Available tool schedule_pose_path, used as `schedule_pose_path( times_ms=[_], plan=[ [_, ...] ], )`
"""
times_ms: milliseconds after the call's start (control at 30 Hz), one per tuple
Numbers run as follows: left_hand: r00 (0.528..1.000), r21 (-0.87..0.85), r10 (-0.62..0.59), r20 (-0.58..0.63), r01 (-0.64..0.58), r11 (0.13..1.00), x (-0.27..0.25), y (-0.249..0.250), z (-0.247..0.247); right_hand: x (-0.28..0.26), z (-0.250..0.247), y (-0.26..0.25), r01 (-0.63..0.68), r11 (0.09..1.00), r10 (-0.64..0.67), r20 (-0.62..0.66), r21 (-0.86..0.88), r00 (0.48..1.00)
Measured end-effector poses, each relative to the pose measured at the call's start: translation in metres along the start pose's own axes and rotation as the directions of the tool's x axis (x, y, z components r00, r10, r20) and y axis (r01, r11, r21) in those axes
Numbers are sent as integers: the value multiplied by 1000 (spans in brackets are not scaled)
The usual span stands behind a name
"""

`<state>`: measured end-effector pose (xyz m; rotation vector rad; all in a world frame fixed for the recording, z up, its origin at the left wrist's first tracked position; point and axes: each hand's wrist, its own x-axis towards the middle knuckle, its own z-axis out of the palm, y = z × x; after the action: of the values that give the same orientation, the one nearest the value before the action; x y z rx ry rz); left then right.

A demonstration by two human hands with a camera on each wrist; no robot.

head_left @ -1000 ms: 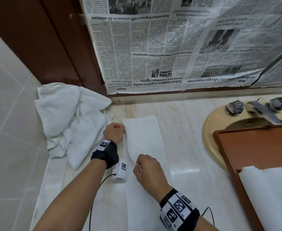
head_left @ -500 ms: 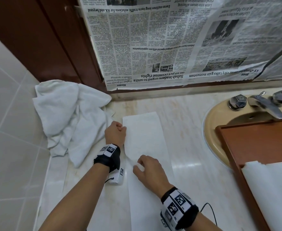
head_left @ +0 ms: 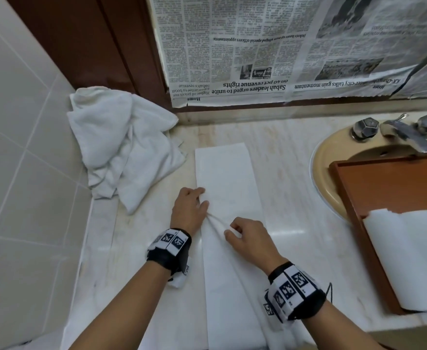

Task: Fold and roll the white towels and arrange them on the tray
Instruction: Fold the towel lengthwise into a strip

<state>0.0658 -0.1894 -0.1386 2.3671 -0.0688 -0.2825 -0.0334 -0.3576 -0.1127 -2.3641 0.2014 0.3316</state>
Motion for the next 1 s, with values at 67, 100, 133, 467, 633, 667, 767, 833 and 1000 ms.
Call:
schedule_pose_path(
  times_ms=[67,100,133,467,633,667,767,833,1000],
  plan=[
    [1000,-25,-3,1,3,1000,-7,-1,1,-6,3,1,9,999,-9,-6,-48,1000],
    [1000,-31,-7,-4,7,999,-12,-2,3,-7,5,0,11,997,-12,-8,-70,1000],
    [1000,-31,-13,-8,13,999,-17,-2,5,-7,7,-1,9,997,-9,-10,-80,1000],
    [987,148,-139,79,126,981,-19,19,5,-40,2,20,-56,998,54,76,24,996],
    [984,254,-144,106,113,961,-10,37,7,-56,-2,41,-42,998,44,51,-39,998],
    [984,265,-146,103,114,957,-8,40,8,-53,-5,43,-49,997,51,29,-64,998],
    [984,270,-159,75,134,954,0,47,15,-36,-17,49,-90,990,88,-19,-108,996],
    [984,267,-168,63,146,953,9,51,19,-22,-25,52,-117,984,113,-38,-131,993],
    [986,265,-164,39,148,953,37,61,27,14,-45,58,-156,975,147,-65,-157,987]
  ],
)
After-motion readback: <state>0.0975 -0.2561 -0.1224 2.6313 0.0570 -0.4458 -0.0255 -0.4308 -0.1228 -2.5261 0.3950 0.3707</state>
